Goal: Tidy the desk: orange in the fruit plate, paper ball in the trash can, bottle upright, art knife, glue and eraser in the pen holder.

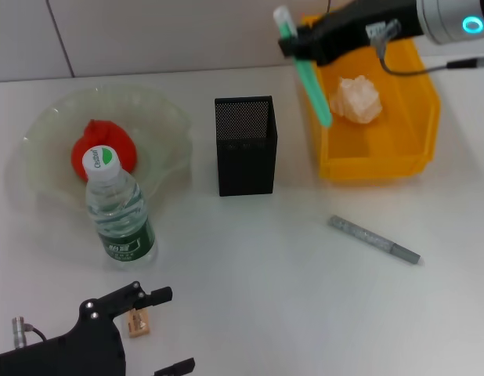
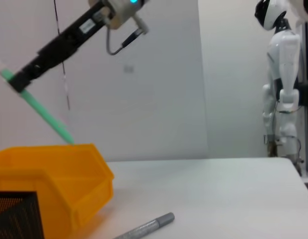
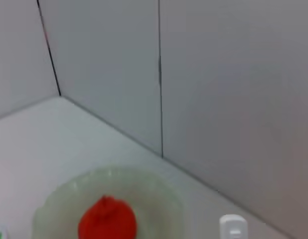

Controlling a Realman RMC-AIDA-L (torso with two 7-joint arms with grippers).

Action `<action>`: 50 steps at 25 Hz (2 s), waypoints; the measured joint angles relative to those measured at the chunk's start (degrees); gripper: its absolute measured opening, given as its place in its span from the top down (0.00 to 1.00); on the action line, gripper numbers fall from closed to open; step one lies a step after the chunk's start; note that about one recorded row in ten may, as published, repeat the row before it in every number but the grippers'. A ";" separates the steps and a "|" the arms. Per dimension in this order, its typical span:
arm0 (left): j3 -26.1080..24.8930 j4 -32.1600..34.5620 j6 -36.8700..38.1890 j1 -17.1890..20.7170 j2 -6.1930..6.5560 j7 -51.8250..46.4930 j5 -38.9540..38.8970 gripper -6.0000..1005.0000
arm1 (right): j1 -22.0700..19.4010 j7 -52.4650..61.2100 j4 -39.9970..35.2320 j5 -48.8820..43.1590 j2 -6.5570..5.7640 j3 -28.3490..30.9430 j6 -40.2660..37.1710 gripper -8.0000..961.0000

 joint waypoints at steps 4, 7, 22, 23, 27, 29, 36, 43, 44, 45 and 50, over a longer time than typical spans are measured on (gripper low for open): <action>-0.36 -0.02 1.28 -0.37 0.07 -0.17 0.00 0.19 | -0.80 -4.29 1.93 4.65 -0.04 0.08 4.42 0.76; -0.58 -0.04 1.33 -0.46 0.07 -0.20 0.00 0.19 | -1.20 -8.24 5.54 8.32 -0.02 -0.81 8.83 0.75; -0.54 -0.12 1.61 -1.10 0.03 -0.96 0.00 0.19 | 2.41 -27.52 26.14 22.21 -0.06 -2.38 21.49 0.72; -0.51 -0.12 1.61 -1.17 0.03 -0.97 -0.01 0.19 | 2.71 -28.13 27.11 22.25 -0.04 -2.50 21.96 0.71; -0.34 -0.12 1.61 -1.26 -0.05 -0.98 -0.01 0.19 | 4.26 -31.33 31.85 24.07 0.04 -2.64 23.46 0.70; -0.27 -0.44 1.61 -1.33 -0.06 -0.99 0.00 0.19 | 5.54 -35.67 35.99 28.59 -0.04 -2.38 23.63 0.70; -0.24 -0.81 1.59 -1.35 -0.06 -0.98 0.00 0.19 | 6.20 -38.71 39.50 30.94 0.03 -2.61 24.24 0.68; -0.24 -1.10 1.59 -1.15 -0.05 -0.80 0.00 0.19 | 5.61 -39.65 41.07 31.07 0.12 -3.04 23.55 0.67; -0.24 -1.27 1.59 -1.20 -0.02 -0.77 -0.01 0.19 | 4.84 -40.29 40.53 31.12 0.17 -3.83 23.15 0.66; -0.24 -1.35 1.60 -1.23 0.00 -0.75 -0.01 0.19 | 4.24 -40.47 39.92 31.15 0.22 -4.36 23.05 0.66; -0.67 -1.44 1.87 -0.97 0.02 -0.45 -0.01 0.19 | 1.49 -40.19 35.78 31.28 0.19 -6.64 22.81 0.65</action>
